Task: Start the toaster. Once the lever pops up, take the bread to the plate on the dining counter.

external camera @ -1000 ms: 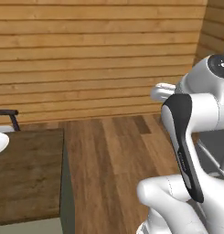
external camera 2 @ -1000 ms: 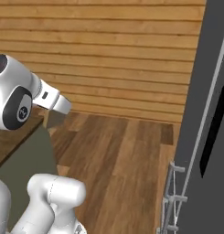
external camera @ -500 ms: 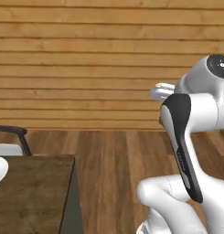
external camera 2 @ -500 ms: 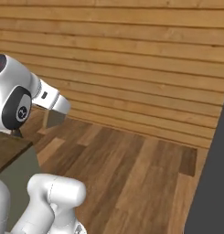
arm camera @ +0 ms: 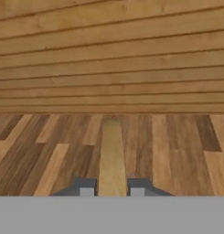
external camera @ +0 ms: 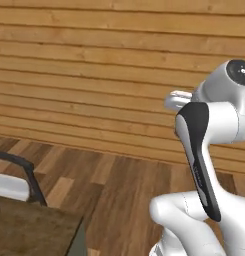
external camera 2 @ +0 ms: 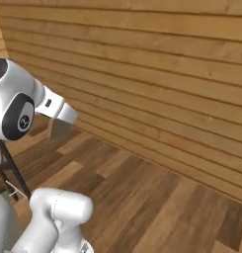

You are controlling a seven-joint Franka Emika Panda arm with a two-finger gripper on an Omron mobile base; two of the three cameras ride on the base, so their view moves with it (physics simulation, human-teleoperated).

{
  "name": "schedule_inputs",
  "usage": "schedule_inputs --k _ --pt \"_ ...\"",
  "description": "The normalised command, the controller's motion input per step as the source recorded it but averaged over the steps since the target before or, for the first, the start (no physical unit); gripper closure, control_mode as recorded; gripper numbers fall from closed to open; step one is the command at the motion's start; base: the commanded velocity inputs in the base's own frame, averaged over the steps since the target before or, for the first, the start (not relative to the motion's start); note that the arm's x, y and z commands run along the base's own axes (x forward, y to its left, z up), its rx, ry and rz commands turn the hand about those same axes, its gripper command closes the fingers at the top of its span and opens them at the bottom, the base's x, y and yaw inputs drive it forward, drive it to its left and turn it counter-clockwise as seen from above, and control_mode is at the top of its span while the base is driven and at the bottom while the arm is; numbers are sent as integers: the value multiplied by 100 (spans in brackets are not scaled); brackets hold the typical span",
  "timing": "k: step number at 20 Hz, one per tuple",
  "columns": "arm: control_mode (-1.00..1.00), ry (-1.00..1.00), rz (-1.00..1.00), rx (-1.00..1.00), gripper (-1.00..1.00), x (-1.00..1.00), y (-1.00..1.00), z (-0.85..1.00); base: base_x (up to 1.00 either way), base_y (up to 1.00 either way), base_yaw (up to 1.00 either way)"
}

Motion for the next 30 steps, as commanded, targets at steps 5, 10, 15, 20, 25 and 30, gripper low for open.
schedule_inputs --k 5,10,15,20,25,30 --pt "100 0 0 0 100 0 0 0 100 -35 59" --pt "100 0 0 0 100 0 0 0 82 -30 68" --pt "100 0 0 0 100 0 0 0 68 -30 70" --pt "100 0 0 0 100 0 0 0 63 -35 68" --pt "100 0 0 0 100 0 0 0 59 -37 68" --pt "100 0 0 0 100 0 0 0 53 -42 67"
